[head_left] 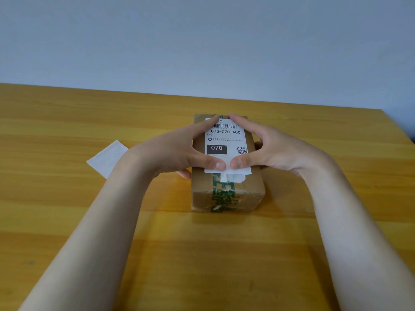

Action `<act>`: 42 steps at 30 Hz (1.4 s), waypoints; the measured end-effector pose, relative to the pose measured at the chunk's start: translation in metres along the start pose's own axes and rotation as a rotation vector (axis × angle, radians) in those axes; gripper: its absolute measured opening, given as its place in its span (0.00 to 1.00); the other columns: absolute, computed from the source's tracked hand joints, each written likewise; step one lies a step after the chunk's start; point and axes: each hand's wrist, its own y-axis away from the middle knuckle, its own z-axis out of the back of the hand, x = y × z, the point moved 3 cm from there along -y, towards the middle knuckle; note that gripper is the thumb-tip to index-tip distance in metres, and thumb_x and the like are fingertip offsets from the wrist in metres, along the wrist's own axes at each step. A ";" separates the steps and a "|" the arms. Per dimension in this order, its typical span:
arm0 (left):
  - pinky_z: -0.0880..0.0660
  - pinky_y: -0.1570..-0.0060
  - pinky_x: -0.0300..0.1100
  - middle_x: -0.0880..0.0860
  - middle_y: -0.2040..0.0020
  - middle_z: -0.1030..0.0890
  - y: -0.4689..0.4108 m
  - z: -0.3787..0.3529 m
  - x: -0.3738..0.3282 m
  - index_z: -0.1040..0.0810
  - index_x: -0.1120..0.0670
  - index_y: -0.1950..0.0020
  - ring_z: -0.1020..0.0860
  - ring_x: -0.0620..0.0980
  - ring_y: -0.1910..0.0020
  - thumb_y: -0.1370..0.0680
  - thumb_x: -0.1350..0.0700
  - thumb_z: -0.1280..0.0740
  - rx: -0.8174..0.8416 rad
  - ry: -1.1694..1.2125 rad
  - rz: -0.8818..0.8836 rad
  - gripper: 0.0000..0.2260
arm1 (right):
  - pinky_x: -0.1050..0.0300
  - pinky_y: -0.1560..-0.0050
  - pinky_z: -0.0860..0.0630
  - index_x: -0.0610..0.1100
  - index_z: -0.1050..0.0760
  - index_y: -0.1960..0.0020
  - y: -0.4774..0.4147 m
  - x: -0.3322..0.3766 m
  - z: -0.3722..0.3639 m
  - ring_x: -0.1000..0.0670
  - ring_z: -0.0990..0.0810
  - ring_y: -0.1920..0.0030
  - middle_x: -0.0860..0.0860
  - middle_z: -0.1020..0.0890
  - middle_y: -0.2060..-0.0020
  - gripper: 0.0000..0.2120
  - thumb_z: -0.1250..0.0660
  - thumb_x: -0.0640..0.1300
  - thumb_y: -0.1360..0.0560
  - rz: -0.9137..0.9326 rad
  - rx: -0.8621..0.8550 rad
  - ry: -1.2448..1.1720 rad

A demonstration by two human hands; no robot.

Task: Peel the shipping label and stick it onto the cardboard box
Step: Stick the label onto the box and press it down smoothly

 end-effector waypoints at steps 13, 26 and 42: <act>0.18 0.44 0.47 0.38 0.30 0.28 0.003 0.001 0.002 0.49 0.27 0.20 0.23 0.44 0.37 0.41 0.44 0.18 0.076 -0.042 0.019 0.58 | 0.59 0.25 0.36 0.69 0.55 0.17 0.010 -0.007 0.003 0.66 0.31 0.29 0.76 0.41 0.27 0.72 0.12 0.58 0.48 -0.071 0.133 0.060; 0.20 0.40 0.47 0.31 0.38 0.27 0.005 0.002 0.002 0.58 0.30 0.19 0.21 0.41 0.39 0.42 0.42 0.18 0.066 -0.010 0.033 0.63 | 0.63 0.27 0.36 0.65 0.59 0.16 0.010 -0.002 0.000 0.60 0.38 0.22 0.66 0.44 0.18 0.70 0.17 0.67 0.45 -0.076 0.094 -0.014; 0.20 0.66 0.41 0.40 0.48 0.24 -0.001 -0.003 -0.008 0.41 0.41 0.22 0.20 0.41 0.53 0.31 0.39 0.21 -0.301 -0.183 0.003 0.44 | 0.50 0.52 0.16 0.59 0.35 0.28 0.001 0.012 -0.008 0.54 0.15 0.50 0.64 0.22 0.43 0.35 0.22 0.62 0.29 -0.118 -0.266 0.031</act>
